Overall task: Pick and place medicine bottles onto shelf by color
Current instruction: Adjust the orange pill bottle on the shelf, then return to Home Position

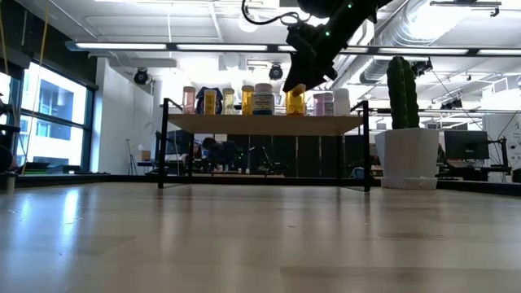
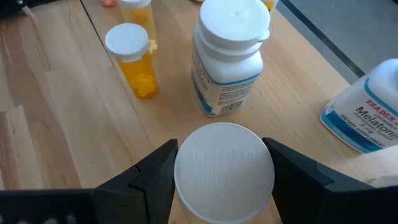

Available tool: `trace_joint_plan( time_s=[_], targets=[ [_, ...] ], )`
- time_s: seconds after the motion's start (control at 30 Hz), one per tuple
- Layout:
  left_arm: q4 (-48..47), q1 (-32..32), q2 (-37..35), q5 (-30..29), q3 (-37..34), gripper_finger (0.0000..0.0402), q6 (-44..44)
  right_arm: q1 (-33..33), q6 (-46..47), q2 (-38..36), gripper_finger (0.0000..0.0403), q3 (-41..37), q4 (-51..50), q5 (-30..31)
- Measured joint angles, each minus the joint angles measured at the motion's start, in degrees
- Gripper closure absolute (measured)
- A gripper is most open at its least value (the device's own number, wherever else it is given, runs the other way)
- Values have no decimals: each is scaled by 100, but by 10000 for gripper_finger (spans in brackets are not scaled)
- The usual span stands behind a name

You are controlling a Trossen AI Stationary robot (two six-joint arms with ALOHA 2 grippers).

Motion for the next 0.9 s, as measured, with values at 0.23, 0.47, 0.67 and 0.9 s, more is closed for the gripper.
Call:
trace_joint_plan(
  time_s=[0.23,0.47,0.67,0.9],
  targets=[
    [-1,0,0,0,0,126,44,3,117,0,196,0,0,-10],
    [-1,0,0,0,0,126,44,0,66,0,196,2,0,-13],
    [-3,1,0,2,0,126,44,2,220,0,165,2,6,-22],
    [-258,1,-72,5,0,126,40,2,277,-44,136,7,106,13]
  ],
)
